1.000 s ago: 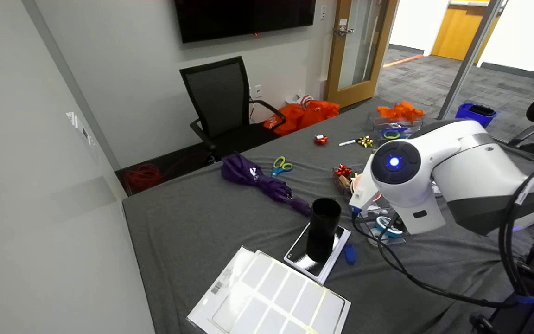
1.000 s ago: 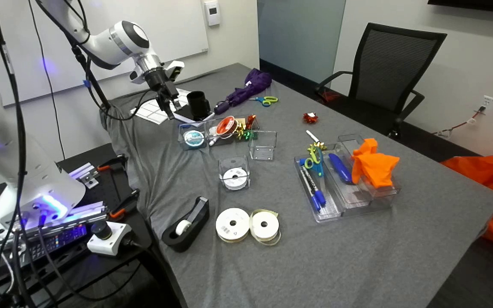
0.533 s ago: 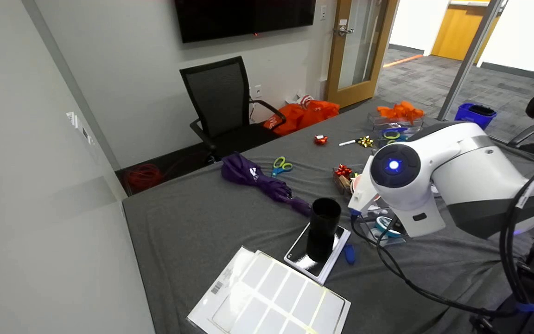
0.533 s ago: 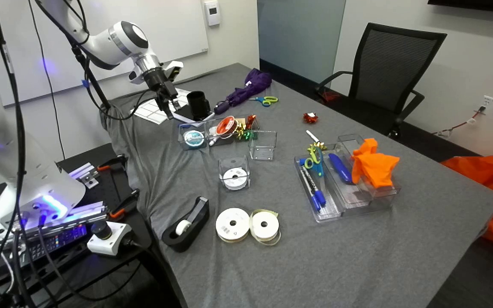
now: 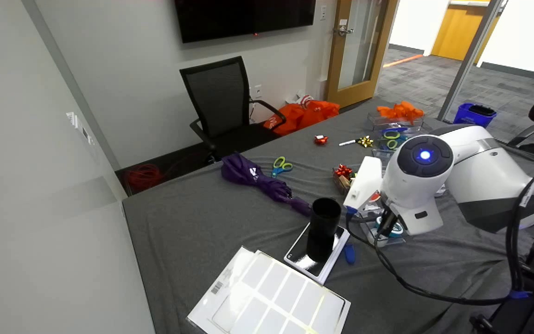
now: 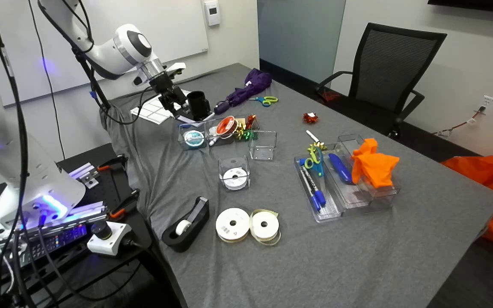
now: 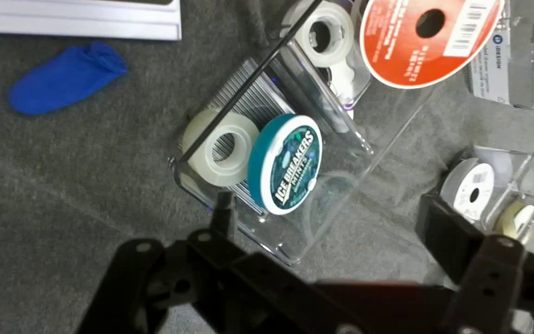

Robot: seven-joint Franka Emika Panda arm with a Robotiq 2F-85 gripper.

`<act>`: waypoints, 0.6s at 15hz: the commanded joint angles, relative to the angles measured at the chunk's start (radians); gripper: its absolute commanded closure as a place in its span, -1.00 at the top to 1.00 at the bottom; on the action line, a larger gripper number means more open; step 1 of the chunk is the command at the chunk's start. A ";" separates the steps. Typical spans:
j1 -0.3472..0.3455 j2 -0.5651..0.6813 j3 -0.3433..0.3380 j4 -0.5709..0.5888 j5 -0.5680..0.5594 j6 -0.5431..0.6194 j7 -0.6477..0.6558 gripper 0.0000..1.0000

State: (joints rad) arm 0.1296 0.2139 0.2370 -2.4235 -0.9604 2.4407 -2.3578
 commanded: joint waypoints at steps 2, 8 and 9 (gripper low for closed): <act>-0.042 -0.013 -0.047 -0.059 0.017 0.124 -0.089 1.00; -0.080 0.004 -0.099 -0.103 -0.017 0.323 -0.087 1.00; -0.085 0.008 -0.111 -0.107 -0.037 0.367 -0.083 1.00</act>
State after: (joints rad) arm 0.0727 0.2176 0.1537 -2.4976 -0.9541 2.6659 -2.4327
